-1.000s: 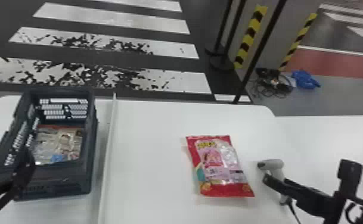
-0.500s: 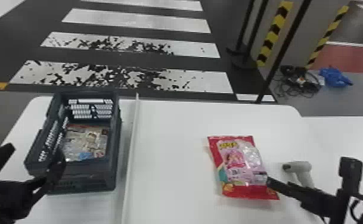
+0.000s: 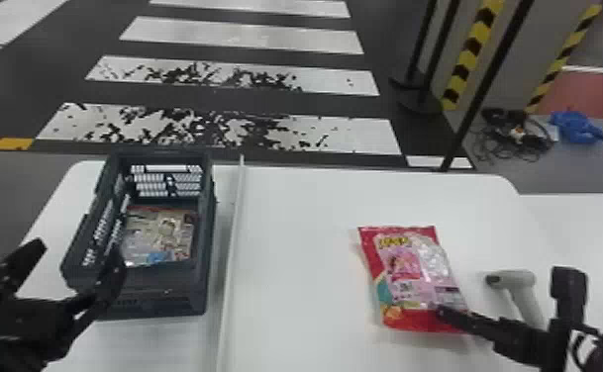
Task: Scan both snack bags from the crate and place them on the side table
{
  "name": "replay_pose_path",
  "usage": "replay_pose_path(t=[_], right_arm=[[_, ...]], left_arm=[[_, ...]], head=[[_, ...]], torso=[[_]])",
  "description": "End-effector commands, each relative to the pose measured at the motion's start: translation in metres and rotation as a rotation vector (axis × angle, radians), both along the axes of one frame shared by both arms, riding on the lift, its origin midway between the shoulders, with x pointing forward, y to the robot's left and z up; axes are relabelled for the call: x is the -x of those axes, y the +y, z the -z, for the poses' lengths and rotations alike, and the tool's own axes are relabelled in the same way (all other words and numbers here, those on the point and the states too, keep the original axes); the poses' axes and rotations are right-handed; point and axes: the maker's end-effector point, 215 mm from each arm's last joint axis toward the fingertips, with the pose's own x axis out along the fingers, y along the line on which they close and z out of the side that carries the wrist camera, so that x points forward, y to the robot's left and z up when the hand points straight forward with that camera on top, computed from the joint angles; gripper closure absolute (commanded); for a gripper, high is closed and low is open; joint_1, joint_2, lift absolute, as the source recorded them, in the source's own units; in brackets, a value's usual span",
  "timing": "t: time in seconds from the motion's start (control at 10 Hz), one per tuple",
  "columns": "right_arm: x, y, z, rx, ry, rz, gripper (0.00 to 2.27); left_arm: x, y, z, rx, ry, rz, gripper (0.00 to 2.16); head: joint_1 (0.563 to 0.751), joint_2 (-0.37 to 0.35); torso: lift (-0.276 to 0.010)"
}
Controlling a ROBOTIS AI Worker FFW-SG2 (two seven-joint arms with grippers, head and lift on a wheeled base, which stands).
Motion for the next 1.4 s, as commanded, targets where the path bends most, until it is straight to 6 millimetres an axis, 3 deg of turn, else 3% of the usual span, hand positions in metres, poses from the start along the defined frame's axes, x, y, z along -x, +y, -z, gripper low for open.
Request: replay_pose_path(t=[0.0,0.2,0.3,0.7,1.0,1.3], right_arm=[[-0.002,0.007,0.006,0.008,0.006,-0.026,0.41],[-0.011,0.006,0.007,0.083,-0.033,-0.081,2.1],[-0.015,0.005,0.004,0.109,-0.071,-0.102,2.23],[-0.019,-0.002,-0.016,0.092,-0.168,-0.097,2.24],[-0.021,-0.029,-0.058,-0.033,-0.239,0.028,2.24],[-0.036,-0.076,-0.112,-0.068,-0.365,0.147,2.24]], left_arm=[[0.0,0.0,0.0,0.0,0.001,0.0,0.06],[0.0,0.0,0.0,0.001,0.001,-0.001,0.06],[0.0,0.0,0.0,0.0,0.0,-0.001,0.06],[0.0,0.0,0.0,0.0,-0.001,-0.002,0.06],[0.001,0.0,0.0,-0.002,0.0,-0.002,0.07],[0.0,0.0,-0.001,-0.002,-0.003,-0.003,0.07]], head=[[0.695,-0.082],[0.695,-0.069],[0.695,-0.067],[0.695,-0.073],[0.695,-0.093],[0.695,-0.129]], torso=[[-0.098],[-0.098],[-0.098],[-0.098],[-0.098],[-0.098]])
